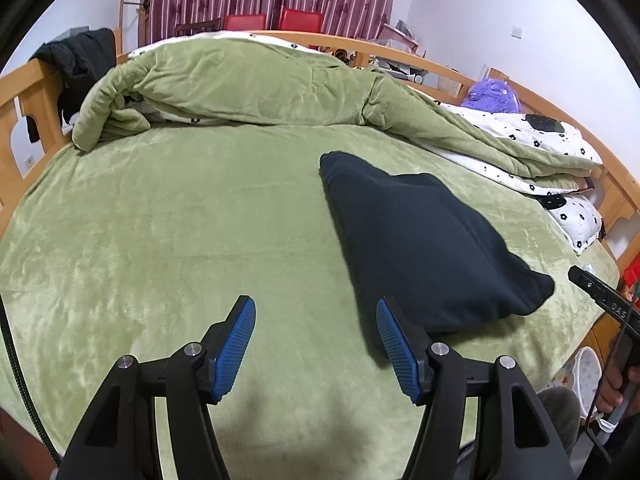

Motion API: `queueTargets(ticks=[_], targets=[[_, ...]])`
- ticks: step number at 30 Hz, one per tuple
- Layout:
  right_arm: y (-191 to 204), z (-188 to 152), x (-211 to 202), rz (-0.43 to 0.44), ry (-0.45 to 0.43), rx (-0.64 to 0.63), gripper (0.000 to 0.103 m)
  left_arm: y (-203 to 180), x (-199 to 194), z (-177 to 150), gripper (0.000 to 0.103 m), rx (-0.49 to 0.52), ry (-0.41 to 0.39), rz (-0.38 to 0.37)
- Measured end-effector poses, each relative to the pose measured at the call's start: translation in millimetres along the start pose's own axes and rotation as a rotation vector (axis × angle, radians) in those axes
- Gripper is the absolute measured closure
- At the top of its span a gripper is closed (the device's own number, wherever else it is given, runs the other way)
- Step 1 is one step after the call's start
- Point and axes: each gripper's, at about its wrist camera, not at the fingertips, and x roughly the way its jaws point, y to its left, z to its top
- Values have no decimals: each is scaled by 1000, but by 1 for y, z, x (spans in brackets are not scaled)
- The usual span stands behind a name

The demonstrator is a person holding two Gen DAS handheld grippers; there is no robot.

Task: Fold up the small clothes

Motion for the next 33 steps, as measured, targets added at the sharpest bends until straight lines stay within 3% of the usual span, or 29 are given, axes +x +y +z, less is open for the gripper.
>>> queueTargets(ticks=[4,11,12,14,19,23,33], targets=[[16,4,-41,13,-39,-32,41,-10,-31,3,32,5,-42,20],[40,2,-96,34,-65,-66,39,-31,-80,4,21,67,-95,75],[41,1,-101,33,-69,-67,37,-34,-85,4,19,76,-101,79],[43,-1,-111,24,-77,-66,21,-37,-94,2,15,87,-106,81],[47,-11,-131,5,-91,-61,7,-42,-111,-6,12,97,-112,98],[48,-20,-139,-20,-98,-69,5,-43,-118,-13,12,101,-132,130],[41,-29,-146,-23,-92,-60,5,-39,-123,-21,12,87,-127,128]])
